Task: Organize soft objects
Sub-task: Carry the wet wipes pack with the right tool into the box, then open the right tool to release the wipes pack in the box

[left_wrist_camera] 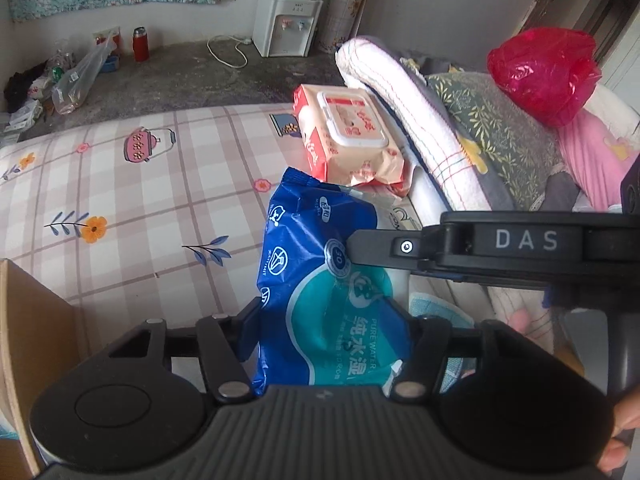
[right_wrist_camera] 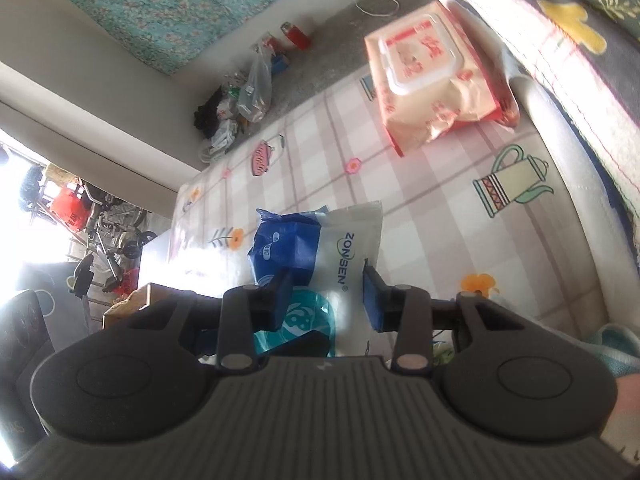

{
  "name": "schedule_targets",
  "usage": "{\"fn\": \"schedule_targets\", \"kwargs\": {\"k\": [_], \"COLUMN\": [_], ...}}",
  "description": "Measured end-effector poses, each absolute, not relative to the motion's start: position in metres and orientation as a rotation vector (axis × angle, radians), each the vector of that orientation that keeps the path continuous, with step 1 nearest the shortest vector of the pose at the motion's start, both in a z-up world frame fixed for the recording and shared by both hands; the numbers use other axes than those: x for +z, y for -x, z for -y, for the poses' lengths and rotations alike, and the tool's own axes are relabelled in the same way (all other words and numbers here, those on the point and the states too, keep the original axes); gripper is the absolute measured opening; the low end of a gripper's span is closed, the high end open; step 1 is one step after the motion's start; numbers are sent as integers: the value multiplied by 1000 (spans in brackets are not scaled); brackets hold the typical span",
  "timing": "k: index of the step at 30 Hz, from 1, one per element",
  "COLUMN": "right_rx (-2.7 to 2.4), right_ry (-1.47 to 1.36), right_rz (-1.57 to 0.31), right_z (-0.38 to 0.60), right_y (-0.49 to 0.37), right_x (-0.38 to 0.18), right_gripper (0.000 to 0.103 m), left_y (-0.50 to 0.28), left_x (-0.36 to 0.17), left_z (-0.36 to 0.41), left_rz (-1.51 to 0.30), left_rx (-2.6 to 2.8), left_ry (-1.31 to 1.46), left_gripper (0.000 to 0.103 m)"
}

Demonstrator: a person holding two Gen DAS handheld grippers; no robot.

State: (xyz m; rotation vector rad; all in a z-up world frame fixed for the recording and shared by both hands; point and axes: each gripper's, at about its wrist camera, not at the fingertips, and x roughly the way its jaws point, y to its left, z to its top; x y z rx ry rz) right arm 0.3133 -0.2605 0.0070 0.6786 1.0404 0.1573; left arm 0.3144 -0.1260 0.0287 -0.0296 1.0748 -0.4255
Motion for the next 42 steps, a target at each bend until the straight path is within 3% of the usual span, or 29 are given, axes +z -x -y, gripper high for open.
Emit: {"fn": "schedule_targets", "kwargs": {"k": [8, 16, 28, 35, 42], "right_rx": [293, 504, 644, 648, 658], "right_ry": [-608, -563, -399, -447, -494], "right_rz": [-936, -993, -1202, -1172, -1091], "right_z": [194, 73, -60, -25, 22], "right_y": [-284, -254, -216, -208, -196], "right_x": [83, 109, 68, 63, 73], "right_gripper": [37, 38, 43, 43, 43], "left_y": [-252, -186, -155, -169, -176], "left_x": [86, 92, 16, -46, -57], "left_z": [39, -74, -159, -157, -152], "left_rz": [-964, -965, -1179, -1325, -1330], "left_rx": [-321, -141, -72, -45, -51], "left_ry": [102, 188, 293, 243, 219], "left_gripper": [62, 62, 58, 58, 58]}}
